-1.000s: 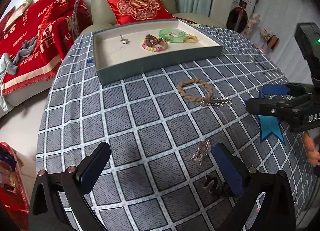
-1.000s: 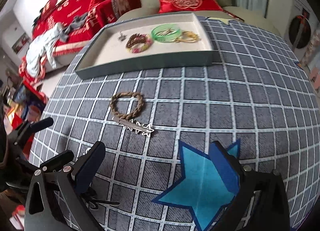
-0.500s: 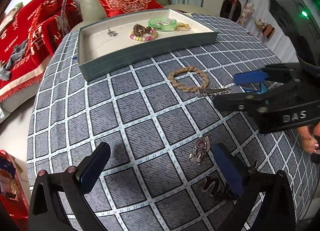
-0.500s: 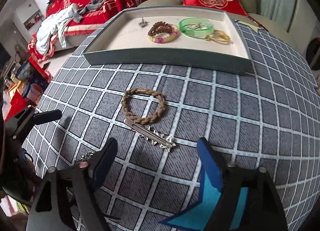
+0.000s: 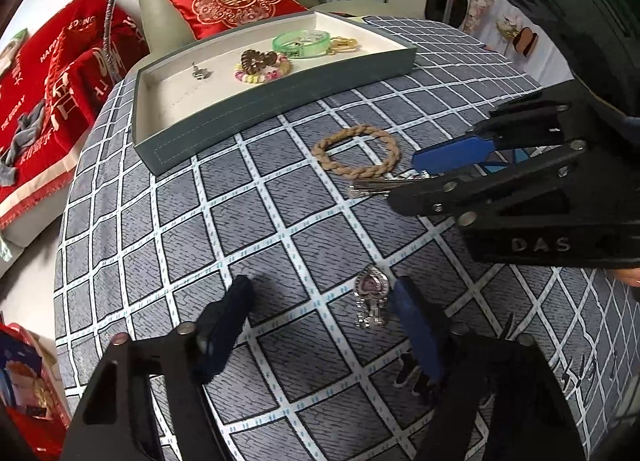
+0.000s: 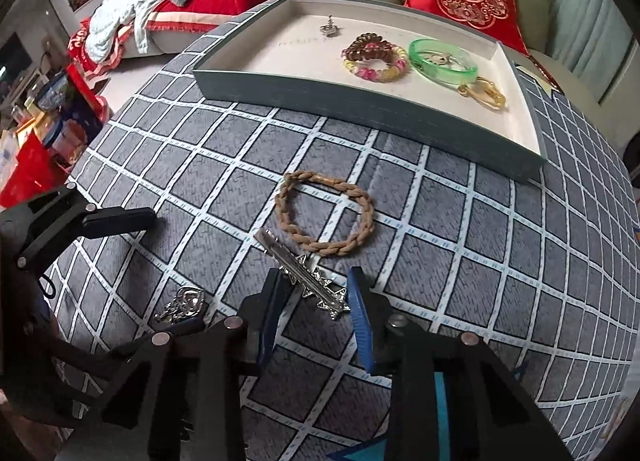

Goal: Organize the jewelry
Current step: 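Grasp the silver heart pendant with the left tool while the right tool grasps the silver hairpin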

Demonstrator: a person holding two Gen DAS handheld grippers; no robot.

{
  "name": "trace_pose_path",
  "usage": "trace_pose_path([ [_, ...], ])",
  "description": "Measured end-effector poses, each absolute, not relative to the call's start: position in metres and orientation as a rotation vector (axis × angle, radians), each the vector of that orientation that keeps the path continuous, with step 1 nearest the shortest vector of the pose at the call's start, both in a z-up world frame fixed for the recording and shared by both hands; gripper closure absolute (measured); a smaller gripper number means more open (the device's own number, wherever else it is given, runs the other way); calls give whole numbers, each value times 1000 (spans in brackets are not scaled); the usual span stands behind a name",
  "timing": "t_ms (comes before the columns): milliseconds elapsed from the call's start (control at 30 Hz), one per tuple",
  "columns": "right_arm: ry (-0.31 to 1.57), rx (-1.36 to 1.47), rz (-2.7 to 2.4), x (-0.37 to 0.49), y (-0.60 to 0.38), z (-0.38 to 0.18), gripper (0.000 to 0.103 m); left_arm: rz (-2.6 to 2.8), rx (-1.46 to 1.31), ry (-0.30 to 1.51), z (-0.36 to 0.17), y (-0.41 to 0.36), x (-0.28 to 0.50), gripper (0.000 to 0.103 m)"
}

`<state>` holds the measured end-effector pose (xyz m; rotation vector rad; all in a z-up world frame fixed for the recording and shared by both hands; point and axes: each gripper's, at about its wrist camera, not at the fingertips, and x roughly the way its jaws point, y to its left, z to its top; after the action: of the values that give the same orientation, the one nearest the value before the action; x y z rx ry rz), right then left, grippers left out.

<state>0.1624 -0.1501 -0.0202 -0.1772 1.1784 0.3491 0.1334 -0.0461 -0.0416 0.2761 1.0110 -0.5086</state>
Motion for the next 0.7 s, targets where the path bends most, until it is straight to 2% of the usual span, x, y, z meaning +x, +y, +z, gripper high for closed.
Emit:
trace_pose_path([
  [100,1177,-218,343,161,-144,-21,68,-526,286,1010,-40,-50,129,36],
  [133,1178,-222,343,160,-144,-20,73,-535,289,1010,-39,-51,128,39],
  [167,1181,-220,343,160,-144,-19,79,-540,293,1009,-39,-53,127,49],
  [200,1184,-219,339,159,-144,-19,79,-548,298,1008,-38,-54,126,63],
  [233,1187,-218,335,159,-144,-19,79,-559,299,1009,-37,-55,125,70],
  [700,1168,-51,314,143,-172,-8,79,-544,180,1013,-30,-34,126,71],
])
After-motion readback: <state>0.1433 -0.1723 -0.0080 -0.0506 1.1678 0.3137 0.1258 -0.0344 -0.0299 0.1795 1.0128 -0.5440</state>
